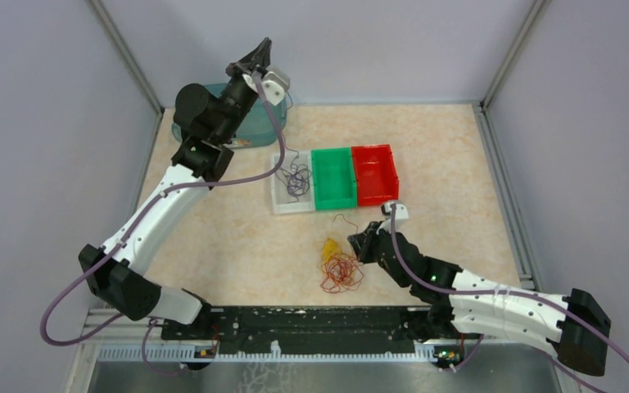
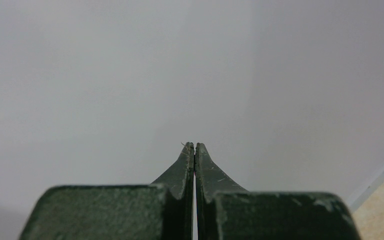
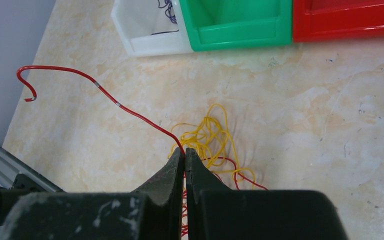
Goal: Untangle the cables
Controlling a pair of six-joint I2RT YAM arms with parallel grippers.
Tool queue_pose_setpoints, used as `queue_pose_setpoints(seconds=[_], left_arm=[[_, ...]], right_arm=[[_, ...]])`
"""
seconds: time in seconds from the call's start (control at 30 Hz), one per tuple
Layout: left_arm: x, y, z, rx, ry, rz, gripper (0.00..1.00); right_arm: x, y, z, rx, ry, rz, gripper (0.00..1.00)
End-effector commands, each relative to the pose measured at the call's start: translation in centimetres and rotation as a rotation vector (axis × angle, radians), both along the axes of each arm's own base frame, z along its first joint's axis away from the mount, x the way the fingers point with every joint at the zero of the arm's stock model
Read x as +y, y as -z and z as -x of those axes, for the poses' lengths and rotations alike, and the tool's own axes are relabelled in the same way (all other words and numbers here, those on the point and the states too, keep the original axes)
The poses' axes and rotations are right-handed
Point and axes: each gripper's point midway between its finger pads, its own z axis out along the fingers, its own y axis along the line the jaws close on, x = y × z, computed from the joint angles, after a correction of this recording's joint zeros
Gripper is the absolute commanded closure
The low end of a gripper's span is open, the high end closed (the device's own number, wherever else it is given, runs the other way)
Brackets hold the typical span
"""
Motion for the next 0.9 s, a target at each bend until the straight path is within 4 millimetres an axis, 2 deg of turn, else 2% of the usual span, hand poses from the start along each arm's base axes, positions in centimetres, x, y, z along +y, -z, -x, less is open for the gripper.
queue_pose_setpoints(seconds=[0.0,0.13,0.37,0.5,0.63,0.7,0.8,0.87], left_arm=[[0.7,-1.4,-0.6,0.011,-0.023,0.065,1.0],[0.4,0.5,-0.8,0.031,-0.018,0.024,1.0],[-0.4,8.0,-2.2,0.165,-0.029,-0.125,1.0],[0.5,10.3,-3.5,0.19,-0.092,-0.194,1.0],[0.2,12.7,-3.4,0.251,-0.063,-0.218,1.0],[-0.3,15.2,-3.3,0.344,-0.035,-0.242,1.0],[-1.0,20.9,-3.2,0.542,-0.04,-0.324,1.0],[-1.1,23.3,-2.9,0.634,-0.04,-0.326,1.0]], right_arm=[[0.0,-0.3,-0.2,-0.008,0.018,-0.026,1.0],[-0.1,-0.1,-0.1,-0.005,0.018,-0.023,1.0],[-0.2,-0.2,-0.2,-0.007,0.028,-0.021,1.0],[-0.3,0.1,-0.2,-0.003,0.031,-0.011,1.0],[-0.3,0.2,-0.3,-0.001,0.036,-0.005,1.0],[-0.3,0.3,-0.3,0.002,0.036,-0.003,1.0],[-0.4,0.3,-0.3,0.009,0.043,-0.003,1.0],[-0.5,0.3,-0.3,0.011,0.049,-0.004,1.0]])
